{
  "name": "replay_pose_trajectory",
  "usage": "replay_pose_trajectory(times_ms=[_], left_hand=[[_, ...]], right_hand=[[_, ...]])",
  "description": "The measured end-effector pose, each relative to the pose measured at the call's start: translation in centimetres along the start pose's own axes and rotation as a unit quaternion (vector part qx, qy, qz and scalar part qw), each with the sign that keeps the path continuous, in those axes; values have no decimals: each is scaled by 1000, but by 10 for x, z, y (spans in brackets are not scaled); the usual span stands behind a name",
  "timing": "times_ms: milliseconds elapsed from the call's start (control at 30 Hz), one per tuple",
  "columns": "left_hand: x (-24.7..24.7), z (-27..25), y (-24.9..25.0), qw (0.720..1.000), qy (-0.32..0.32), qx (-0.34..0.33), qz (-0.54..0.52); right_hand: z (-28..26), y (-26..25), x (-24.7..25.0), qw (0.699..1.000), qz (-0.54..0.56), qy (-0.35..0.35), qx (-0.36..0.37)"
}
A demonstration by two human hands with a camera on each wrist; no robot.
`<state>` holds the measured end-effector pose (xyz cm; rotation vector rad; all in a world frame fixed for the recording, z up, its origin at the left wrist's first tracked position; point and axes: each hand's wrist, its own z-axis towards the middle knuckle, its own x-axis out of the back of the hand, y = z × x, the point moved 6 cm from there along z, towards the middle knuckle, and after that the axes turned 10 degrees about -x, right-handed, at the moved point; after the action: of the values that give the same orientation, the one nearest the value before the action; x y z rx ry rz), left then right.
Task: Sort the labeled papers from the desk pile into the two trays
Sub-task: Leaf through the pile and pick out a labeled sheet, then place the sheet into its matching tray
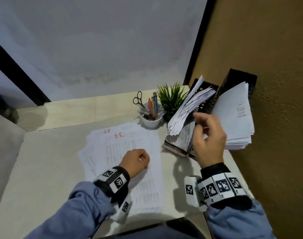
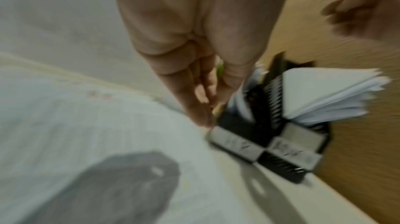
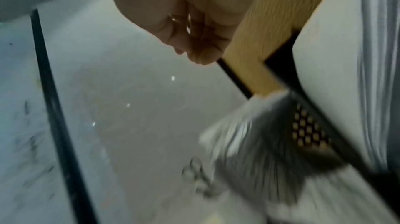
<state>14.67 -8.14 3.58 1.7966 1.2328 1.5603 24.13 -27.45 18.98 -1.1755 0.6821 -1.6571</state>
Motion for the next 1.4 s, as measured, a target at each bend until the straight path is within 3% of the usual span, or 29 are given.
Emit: replay_pose_trajectory(times_ms=[67,133,233,300,367,567,833,933,1133,1233,1400], left_hand=[[20,-11,-56,993,61,86,61],[35,-25,-101,974,103,176,103],[46,-50,-137,938,154,286,123],[44,-61,-148,926,189,310,106],[42,-65,-153,927,213,301,76],[42,-68,-154,930,257,263,-9],[59,-79,-145,945,296,142,-7],[64,-84,-142,933,338,108,-65],[60,-79,-145,912,306,131,-239],[52,-75,-149,891,284,157,-317],[54,-70,-161,875,312,205,-308]], right_hand=[[-28,14,-49,995,-6,-100,-29],[-58,45,-94,975,-31,-193,-107],[-99,104,-142,908,-94,-298,-279],[-122,128,-156,860,-135,-332,-362],[-136,137,-165,844,-166,-337,-384],[-148,139,-178,835,-213,-339,-377],[-148,137,-167,812,-157,-334,-453],[-151,142,-168,811,-117,-325,-473],[-142,134,-159,795,138,-229,-545],[-139,148,-158,792,145,-222,-551],[-132,137,-147,792,154,-231,-543]])
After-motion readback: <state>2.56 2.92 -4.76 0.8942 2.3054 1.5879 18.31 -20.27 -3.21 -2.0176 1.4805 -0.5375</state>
